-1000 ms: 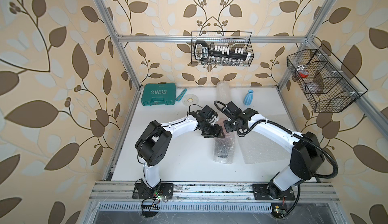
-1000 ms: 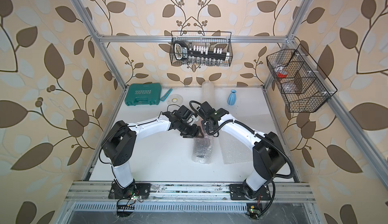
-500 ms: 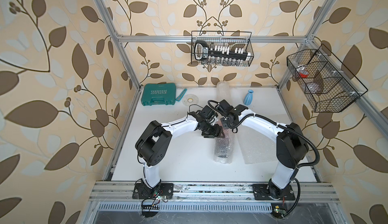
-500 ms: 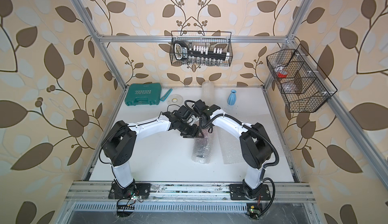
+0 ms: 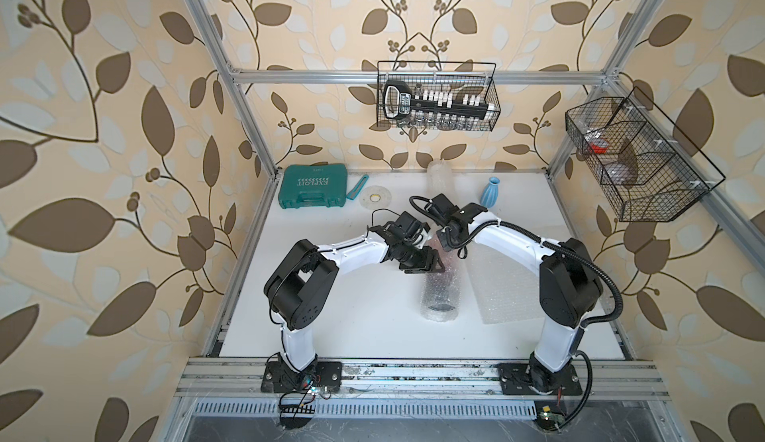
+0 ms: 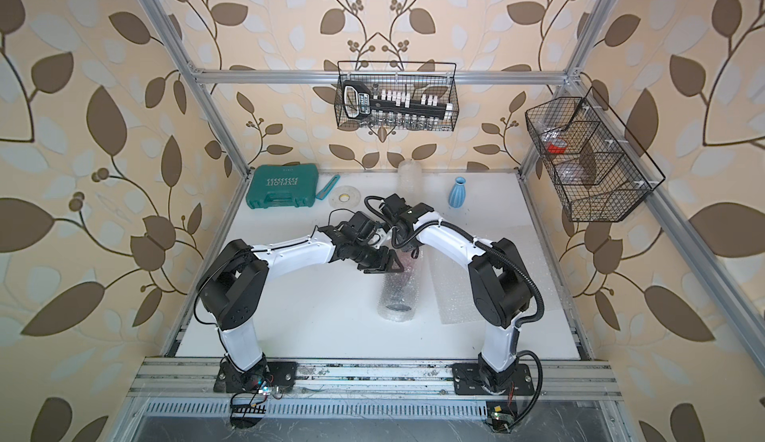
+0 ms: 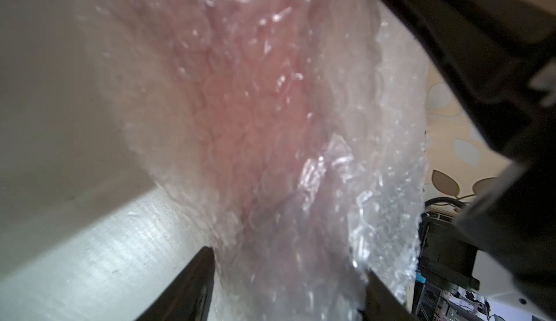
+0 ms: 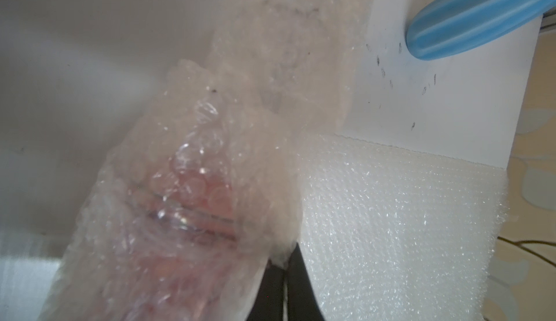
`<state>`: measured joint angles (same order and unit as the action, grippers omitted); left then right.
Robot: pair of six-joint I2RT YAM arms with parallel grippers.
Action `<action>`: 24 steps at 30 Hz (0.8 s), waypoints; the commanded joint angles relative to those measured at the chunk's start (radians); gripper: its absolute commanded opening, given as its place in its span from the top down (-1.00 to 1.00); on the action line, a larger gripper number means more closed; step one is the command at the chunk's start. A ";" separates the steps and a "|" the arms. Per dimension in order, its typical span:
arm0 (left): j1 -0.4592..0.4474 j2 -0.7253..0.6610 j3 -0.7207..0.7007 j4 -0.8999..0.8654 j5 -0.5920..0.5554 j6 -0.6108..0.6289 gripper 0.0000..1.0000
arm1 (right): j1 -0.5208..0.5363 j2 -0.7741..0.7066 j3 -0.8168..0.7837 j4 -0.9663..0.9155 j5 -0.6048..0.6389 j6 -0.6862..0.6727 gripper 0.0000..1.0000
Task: Unwrap the vase from the bubble wrap
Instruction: Unwrap the bubble wrap at the center of the board.
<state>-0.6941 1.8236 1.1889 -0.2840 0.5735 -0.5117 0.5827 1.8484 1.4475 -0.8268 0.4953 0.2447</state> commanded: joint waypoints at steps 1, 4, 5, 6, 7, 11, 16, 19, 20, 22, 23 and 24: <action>-0.008 0.051 -0.098 -0.177 -0.120 -0.004 -0.27 | -0.050 -0.003 0.019 0.072 0.087 -0.010 1.00; -0.008 0.048 -0.127 -0.154 -0.121 -0.018 -0.22 | -0.077 -0.001 0.023 0.096 0.077 -0.007 1.00; -0.009 0.047 -0.137 -0.148 -0.121 -0.023 -0.21 | -0.085 0.003 0.026 0.100 0.072 -0.004 1.00; -0.008 0.045 -0.144 -0.142 -0.121 -0.026 -0.21 | -0.092 0.003 0.030 0.100 0.070 0.001 1.00; -0.009 0.045 -0.151 -0.137 -0.121 -0.027 -0.21 | -0.098 0.004 0.033 0.101 0.060 0.002 1.00; -0.009 0.038 -0.161 -0.134 -0.122 -0.030 -0.20 | -0.125 -0.010 0.020 0.094 -0.031 0.018 1.00; -0.009 0.019 -0.154 -0.138 -0.127 -0.031 -0.20 | -0.172 -0.092 -0.087 0.118 -0.255 0.043 0.56; -0.009 0.016 -0.147 -0.143 -0.126 -0.029 -0.20 | -0.208 -0.168 -0.179 0.162 -0.379 0.069 0.28; -0.009 0.016 -0.146 -0.143 -0.127 -0.028 -0.20 | -0.222 -0.191 -0.210 0.174 -0.421 0.080 0.24; -0.009 0.014 -0.144 -0.146 -0.127 -0.028 -0.20 | -0.243 -0.228 -0.261 0.192 -0.482 0.101 0.21; -0.009 0.014 -0.144 -0.146 -0.127 -0.027 -0.21 | -0.249 -0.245 -0.287 0.204 -0.517 0.106 0.21; -0.009 0.012 -0.143 -0.147 -0.127 -0.028 -0.21 | -0.253 -0.257 -0.308 0.211 -0.543 0.110 0.20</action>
<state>-0.6922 1.7863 1.1091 -0.1734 0.5678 -0.5602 0.3359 1.6218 1.1919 -0.6628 0.0971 0.3206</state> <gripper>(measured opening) 0.604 0.398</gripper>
